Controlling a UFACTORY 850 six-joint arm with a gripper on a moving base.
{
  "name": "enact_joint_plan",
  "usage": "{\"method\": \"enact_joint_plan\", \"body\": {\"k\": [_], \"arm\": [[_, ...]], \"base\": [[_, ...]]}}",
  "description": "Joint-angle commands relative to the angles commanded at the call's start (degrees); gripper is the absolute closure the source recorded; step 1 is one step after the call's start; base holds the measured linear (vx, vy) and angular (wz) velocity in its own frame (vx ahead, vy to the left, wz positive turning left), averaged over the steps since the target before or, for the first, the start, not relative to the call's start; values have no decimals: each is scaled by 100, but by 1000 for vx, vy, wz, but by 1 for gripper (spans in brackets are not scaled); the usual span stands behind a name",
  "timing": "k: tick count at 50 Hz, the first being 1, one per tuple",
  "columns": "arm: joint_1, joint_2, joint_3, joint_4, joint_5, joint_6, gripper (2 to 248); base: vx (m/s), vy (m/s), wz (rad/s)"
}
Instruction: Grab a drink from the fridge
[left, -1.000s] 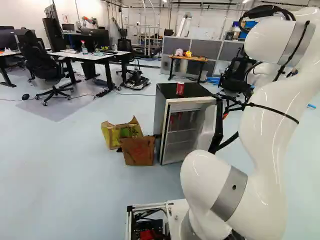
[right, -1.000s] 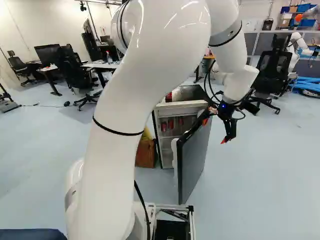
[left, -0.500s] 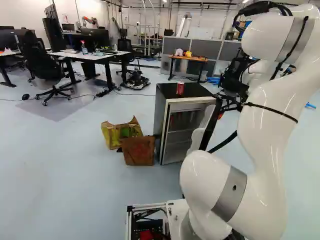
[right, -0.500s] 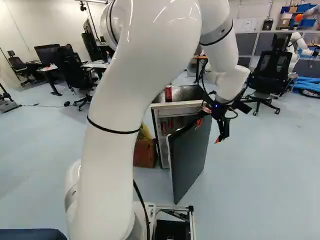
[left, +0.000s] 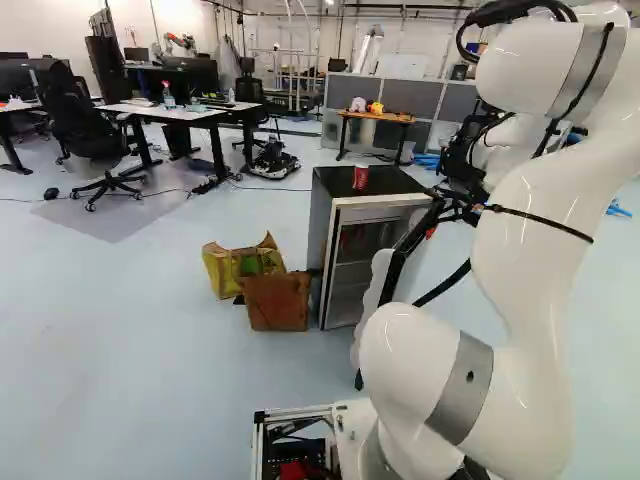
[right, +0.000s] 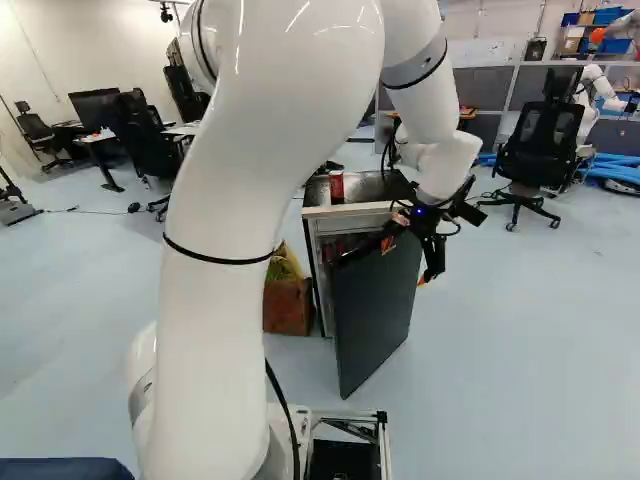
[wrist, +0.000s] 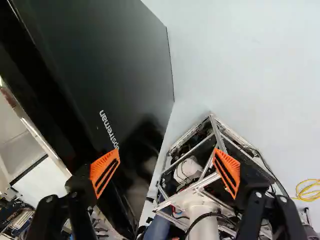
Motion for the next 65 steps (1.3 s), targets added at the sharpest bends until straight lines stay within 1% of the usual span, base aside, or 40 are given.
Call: {"method": "enact_joint_plan", "body": {"k": [26, 46, 65], "arm": [[337, 172, 267, -55, 0, 0, 3], [626, 283, 439, -238, 0, 0, 3], [942, 336, 520, -432, 0, 0, 3]], "base": [[0, 0, 0], [0, 0, 0], [0, 0, 0]]}}
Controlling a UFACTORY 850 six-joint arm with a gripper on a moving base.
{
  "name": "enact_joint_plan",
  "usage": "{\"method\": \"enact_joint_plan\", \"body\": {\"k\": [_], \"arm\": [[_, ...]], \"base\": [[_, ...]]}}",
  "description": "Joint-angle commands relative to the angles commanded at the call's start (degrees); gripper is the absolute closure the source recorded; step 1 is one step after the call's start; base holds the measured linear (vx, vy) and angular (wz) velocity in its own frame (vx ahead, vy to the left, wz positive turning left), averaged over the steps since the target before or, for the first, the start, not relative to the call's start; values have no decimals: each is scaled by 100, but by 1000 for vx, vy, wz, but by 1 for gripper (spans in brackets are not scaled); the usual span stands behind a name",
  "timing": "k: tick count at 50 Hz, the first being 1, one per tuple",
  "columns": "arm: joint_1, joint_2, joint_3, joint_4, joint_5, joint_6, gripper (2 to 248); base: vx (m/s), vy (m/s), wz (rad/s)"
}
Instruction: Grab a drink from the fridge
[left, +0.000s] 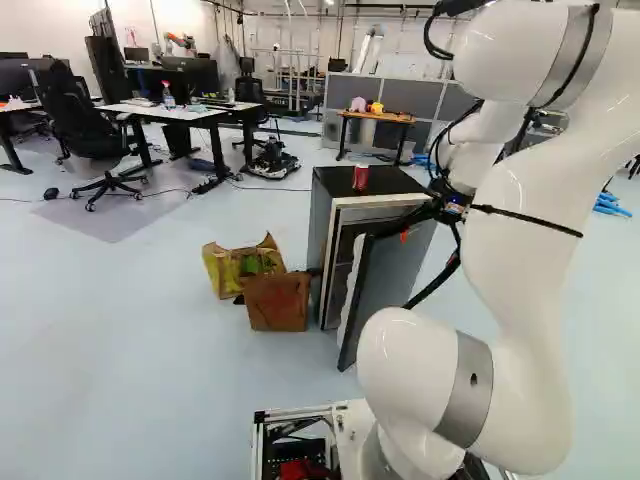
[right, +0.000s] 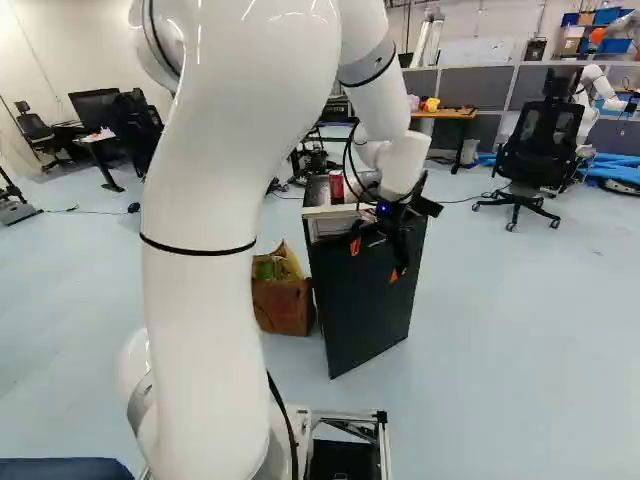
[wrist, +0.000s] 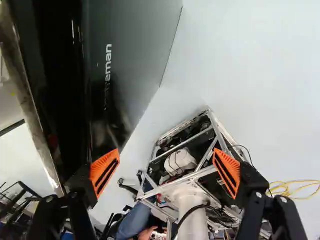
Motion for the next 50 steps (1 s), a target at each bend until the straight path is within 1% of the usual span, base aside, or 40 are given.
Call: {"method": "enact_joint_plan", "body": {"k": [24, 50], "arm": [[422, 22, 33, -269, 9, 0, 3], [879, 24, 37, -503, 186, 0, 3]], "base": [[0, 0, 0], [0, 0, 0]]}}
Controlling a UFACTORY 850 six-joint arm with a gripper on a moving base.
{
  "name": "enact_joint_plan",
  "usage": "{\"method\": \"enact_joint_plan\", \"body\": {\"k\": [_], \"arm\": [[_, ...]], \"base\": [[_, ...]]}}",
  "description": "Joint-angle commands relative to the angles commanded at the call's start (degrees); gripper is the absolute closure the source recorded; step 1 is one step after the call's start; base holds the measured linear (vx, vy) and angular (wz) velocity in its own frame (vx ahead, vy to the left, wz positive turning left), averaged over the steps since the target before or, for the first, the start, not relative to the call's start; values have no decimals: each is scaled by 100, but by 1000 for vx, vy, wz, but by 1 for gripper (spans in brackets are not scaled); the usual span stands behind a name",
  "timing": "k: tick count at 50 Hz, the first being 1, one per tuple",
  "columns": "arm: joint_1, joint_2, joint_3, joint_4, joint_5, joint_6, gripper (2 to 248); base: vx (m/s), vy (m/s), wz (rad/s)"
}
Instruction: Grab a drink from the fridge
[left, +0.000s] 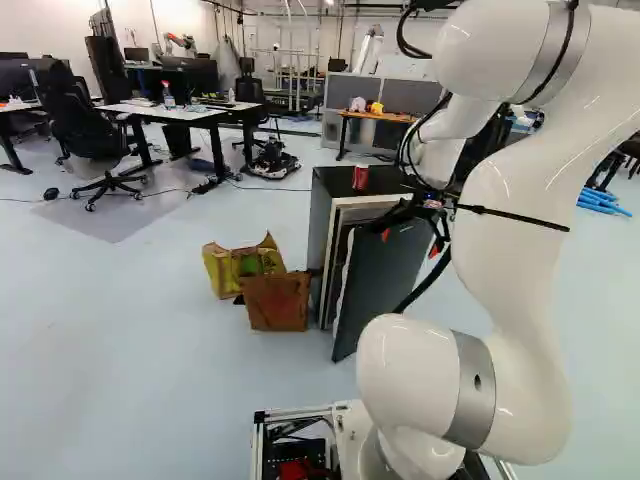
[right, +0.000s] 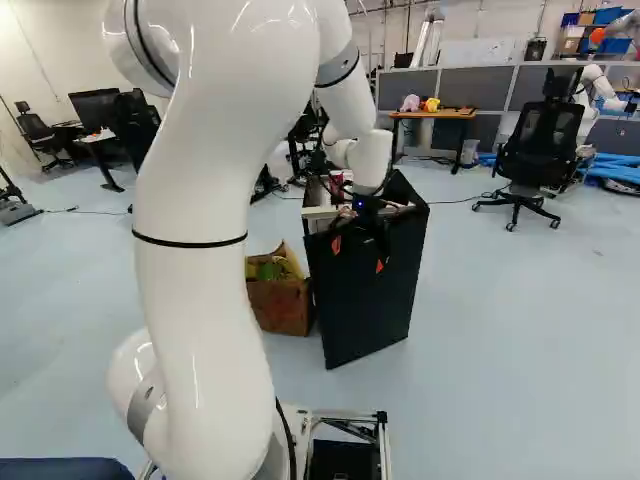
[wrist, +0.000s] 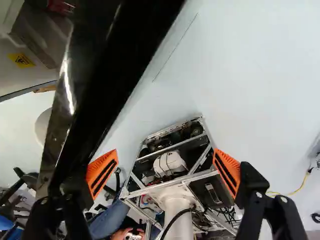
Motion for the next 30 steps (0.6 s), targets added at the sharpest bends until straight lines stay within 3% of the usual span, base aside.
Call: {"method": "enact_joint_plan", "body": {"k": [30], "arm": [[445, -93, -140, -248, 595, 0, 3]], "base": [[0, 0, 0]]}}
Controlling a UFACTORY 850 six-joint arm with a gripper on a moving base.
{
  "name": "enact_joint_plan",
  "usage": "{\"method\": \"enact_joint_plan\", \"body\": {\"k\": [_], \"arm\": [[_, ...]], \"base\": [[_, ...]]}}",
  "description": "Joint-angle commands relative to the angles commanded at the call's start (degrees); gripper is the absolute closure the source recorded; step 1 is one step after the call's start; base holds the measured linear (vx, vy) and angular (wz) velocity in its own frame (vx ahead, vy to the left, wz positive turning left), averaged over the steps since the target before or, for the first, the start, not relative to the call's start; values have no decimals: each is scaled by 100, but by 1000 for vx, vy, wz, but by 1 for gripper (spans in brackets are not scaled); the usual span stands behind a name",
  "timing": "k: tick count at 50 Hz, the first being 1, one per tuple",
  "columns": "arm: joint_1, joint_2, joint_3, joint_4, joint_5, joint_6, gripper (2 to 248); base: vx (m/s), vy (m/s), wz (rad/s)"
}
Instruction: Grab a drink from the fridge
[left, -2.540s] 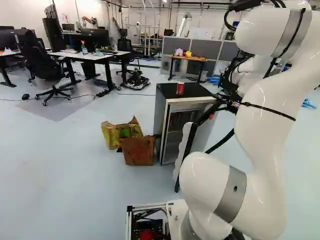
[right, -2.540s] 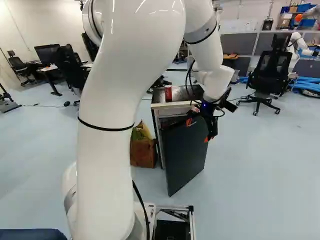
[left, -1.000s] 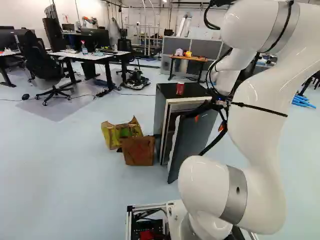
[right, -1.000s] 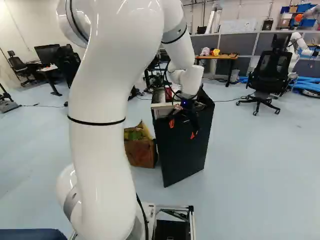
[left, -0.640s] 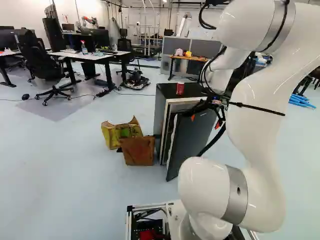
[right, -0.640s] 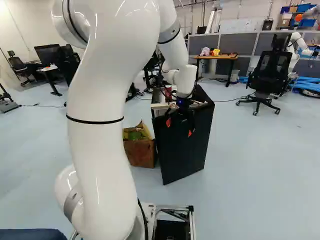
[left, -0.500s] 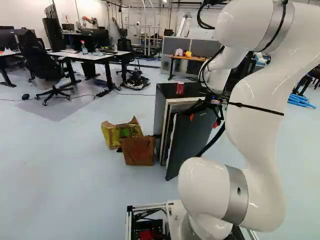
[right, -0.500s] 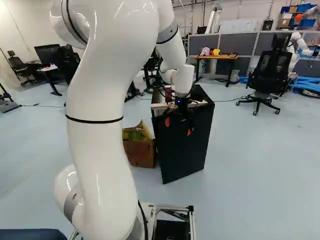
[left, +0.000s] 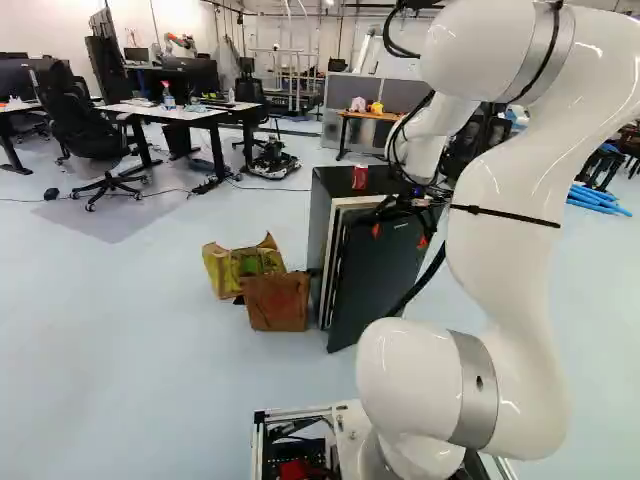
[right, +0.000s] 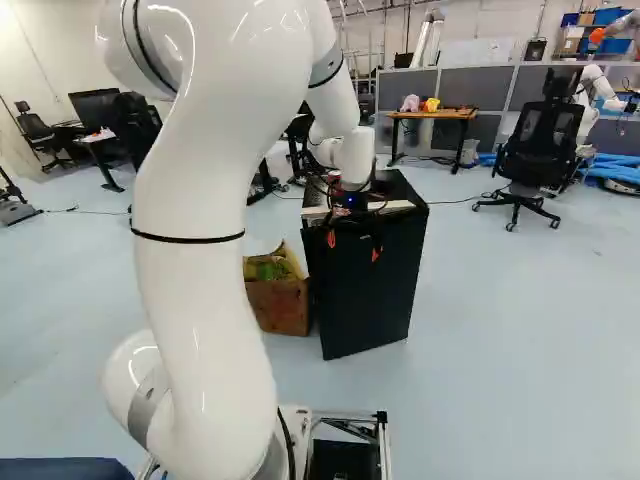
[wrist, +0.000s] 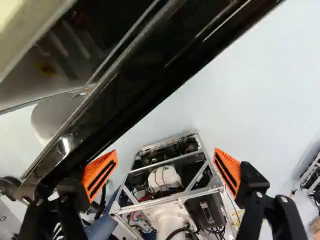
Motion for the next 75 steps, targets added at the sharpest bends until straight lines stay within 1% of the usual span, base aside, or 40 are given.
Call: {"method": "enact_joint_plan", "body": {"k": [15, 28, 62, 75], "arm": [[157, -59, -87, -118, 372, 0, 3], [240, -101, -148, -205, 684, 0, 3], [244, -101, -148, -396, 1547, 0, 3], [240, -78, -116, -399, 1586, 0, 3]], "base": [[0, 0, 0], [0, 0, 0], [0, 0, 0], [0, 0, 0]]}}
